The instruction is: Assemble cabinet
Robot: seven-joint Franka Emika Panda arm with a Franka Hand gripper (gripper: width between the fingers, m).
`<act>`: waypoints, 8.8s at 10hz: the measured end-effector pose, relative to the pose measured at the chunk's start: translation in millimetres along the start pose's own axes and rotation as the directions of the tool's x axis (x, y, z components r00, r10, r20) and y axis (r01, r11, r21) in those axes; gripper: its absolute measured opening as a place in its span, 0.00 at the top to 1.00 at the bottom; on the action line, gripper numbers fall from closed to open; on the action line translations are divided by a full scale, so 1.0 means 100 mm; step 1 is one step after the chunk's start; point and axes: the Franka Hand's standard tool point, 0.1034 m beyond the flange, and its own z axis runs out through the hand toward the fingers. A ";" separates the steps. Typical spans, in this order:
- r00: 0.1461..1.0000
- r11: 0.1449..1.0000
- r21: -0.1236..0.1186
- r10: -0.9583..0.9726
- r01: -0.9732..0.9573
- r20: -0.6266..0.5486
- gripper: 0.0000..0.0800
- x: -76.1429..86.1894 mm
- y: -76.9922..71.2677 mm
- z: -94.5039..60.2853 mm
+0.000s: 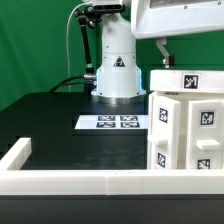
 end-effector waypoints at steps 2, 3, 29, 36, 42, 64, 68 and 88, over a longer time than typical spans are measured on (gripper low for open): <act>0.991 0.991 -0.002 -0.134 0.134 -0.001 0.00 0.00 0.02 0.00; 0.982 0.982 -0.002 -0.190 0.190 -0.001 0.00 0.00 0.02 0.00; 0.706 0.703 -0.073 -0.708 0.707 0.018 0.30 -0.03 0.21 0.15; 0.992 0.992 -0.058 -0.114 0.110 -0.058 0.30 -0.04 0.18 0.17; 0.967 0.969 -0.032 0.241 -0.244 -0.077 0.30 -0.03 0.18 0.16; -0.325 -0.330 0.117 0.944 -0.937 0.066 0.30 -0.01 0.03 0.17; -0.309 -0.317 0.116 0.947 -0.941 0.084 0.05 -0.01 -0.02 0.17; 0.972 0.977 0.025 0.212 -0.210 -0.105 0.00 0.19 -0.21 -0.01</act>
Offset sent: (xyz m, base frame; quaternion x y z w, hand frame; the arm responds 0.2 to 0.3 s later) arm 0.0000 0.0000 0.0000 0.0000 0.0000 -0.1296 0.9916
